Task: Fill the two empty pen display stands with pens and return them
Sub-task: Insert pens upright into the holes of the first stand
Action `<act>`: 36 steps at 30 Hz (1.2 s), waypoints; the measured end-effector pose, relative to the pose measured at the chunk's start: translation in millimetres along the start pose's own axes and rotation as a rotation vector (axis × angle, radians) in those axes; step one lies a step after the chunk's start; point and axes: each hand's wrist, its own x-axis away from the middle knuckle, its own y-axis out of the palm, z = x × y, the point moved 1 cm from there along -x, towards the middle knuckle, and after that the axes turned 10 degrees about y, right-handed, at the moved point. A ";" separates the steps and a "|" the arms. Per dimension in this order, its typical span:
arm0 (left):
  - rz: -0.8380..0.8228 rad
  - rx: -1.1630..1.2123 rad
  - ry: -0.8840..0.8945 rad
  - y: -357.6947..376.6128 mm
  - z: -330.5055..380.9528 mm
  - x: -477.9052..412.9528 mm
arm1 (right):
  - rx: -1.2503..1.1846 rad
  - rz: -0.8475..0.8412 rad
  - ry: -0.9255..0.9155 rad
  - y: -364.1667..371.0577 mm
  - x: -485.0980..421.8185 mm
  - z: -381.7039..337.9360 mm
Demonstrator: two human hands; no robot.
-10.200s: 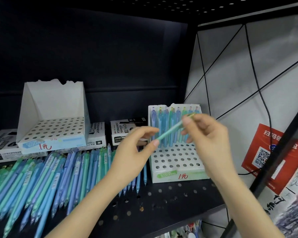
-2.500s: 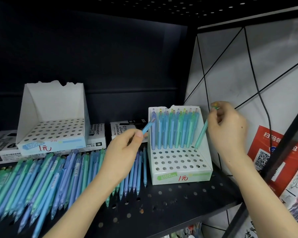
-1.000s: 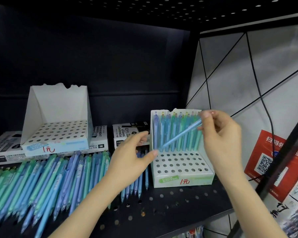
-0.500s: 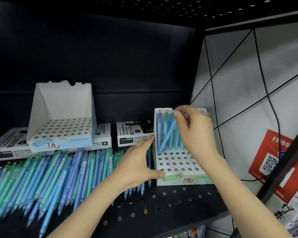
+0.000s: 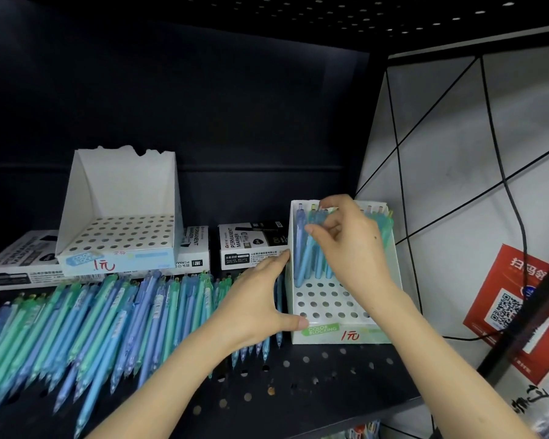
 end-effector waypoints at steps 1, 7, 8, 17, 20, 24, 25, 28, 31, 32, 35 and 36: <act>0.001 -0.003 0.003 0.0 0.1 0.2 | -0.015 -0.008 0.002 2.6 1.1 0.1; 0.009 -0.018 0.014 0.8 -1.2 0.4 | 0.020 -0.063 -0.014 16.2 7.6 1.7; 0.010 -0.022 0.013 1.0 -1.7 0.5 | 0.024 -0.059 -0.015 15.9 8.0 1.5; 0.199 -0.023 -0.026 -32.8 -10.1 21.8 | -0.020 0.139 -0.082 12.0 33.8 -18.8; 0.346 -0.125 -0.132 -60.0 -28.7 53.2 | -0.032 -0.066 -0.114 30.7 49.2 -31.9; 0.484 -0.264 -0.309 -91.8 -56.9 105.3 | 0.112 -0.314 -0.187 68.6 64.3 -44.7; 0.502 -0.304 -0.354 -98.0 -63.1 117.0 | 0.189 -0.350 -0.195 78.6 65.4 -46.9; 0.468 -0.398 -0.483 -110.2 -77.5 136.4 | 0.352 -0.452 -0.137 100.2 62.6 -49.4; 0.387 -0.376 -0.579 -115.8 -86.1 138.1 | 0.357 -0.542 -0.023 115.0 58.0 -53.7; 0.368 -0.362 -0.596 -116.2 -87.6 136.0 | 0.349 -0.549 0.003 118.4 56.8 -55.0; 0.332 -0.301 -0.613 -113.3 -90.2 126.9 | 0.323 -0.543 0.047 123.0 55.6 -55.7; 0.340 -0.234 -0.617 -111.8 -90.3 124.6 | 0.309 -0.540 0.058 123.0 56.7 -55.1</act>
